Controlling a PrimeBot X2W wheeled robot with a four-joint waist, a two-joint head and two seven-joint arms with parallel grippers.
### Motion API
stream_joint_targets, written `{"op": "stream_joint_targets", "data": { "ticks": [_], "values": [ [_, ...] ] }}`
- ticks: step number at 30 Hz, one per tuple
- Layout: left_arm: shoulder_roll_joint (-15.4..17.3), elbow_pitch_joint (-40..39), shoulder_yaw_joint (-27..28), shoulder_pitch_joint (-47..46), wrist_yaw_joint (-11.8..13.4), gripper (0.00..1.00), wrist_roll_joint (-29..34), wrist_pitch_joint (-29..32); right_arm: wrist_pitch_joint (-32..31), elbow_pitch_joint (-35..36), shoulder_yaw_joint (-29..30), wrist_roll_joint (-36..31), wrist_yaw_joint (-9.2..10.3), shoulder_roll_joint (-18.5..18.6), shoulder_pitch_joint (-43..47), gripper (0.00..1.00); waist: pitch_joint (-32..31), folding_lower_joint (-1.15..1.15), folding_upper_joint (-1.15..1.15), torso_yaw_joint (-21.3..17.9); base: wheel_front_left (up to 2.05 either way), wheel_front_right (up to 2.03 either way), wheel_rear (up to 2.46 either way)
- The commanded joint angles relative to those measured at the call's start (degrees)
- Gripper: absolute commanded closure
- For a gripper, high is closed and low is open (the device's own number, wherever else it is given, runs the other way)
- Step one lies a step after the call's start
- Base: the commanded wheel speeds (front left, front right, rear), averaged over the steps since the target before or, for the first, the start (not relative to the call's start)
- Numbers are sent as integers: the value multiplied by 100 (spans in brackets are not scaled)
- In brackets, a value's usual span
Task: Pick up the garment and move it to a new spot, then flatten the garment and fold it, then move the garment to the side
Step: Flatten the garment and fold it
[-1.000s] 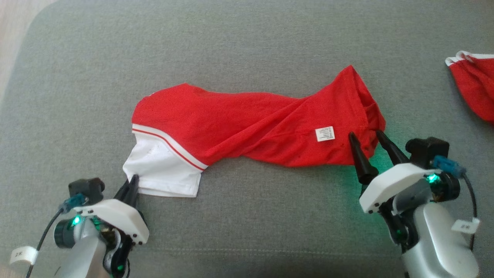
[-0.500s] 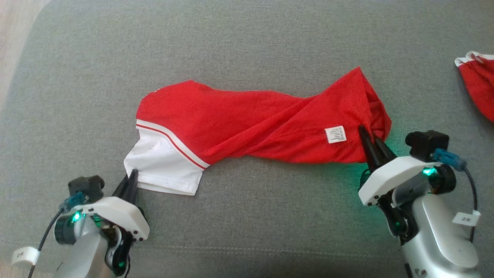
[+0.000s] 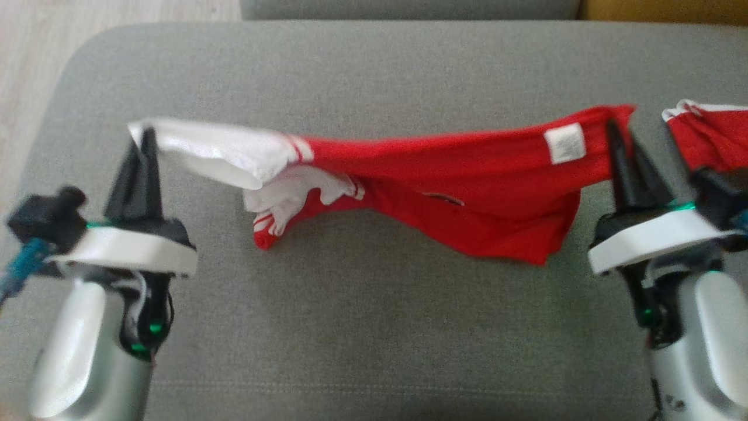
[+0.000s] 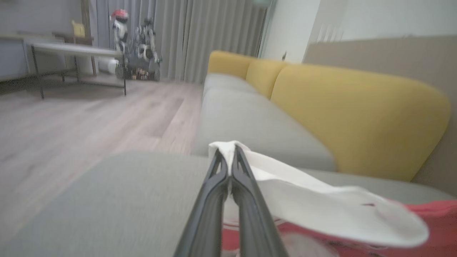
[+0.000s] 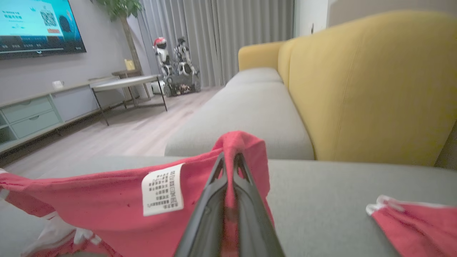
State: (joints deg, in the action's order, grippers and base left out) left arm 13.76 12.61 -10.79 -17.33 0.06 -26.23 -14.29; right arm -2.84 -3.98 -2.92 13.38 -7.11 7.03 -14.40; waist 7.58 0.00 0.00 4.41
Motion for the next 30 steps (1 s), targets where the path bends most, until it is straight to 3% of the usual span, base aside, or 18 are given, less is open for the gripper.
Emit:
{"op": "stream_joint_targets", "data": {
  "ticks": [1,8,14,22,30],
  "values": [
    [179,-486,312,-262,65,100,53,-69,-30,418,-18,-62,-37,57,-74,100,-115,0,0,13,0,0,0],
    [332,-2298,401,-522,281,100,269,111,-466,1833,453,-345,-37,-41,246,100,-420,0,0,-34,0,0,0],
    [500,-3065,366,-890,323,100,363,497,-828,2644,682,-451,-37,-151,480,100,-580,0,0,-121,0,0,0],
    [458,-2790,192,-1368,132,100,172,656,-962,2603,685,-308,-37,-215,306,100,-526,0,0,-122,0,0,0],
    [384,-1465,-108,-2631,-361,100,190,353,-774,1534,654,73,-37,-107,-893,100,-207,0,0,-82,0,0,0]
  ]
}}
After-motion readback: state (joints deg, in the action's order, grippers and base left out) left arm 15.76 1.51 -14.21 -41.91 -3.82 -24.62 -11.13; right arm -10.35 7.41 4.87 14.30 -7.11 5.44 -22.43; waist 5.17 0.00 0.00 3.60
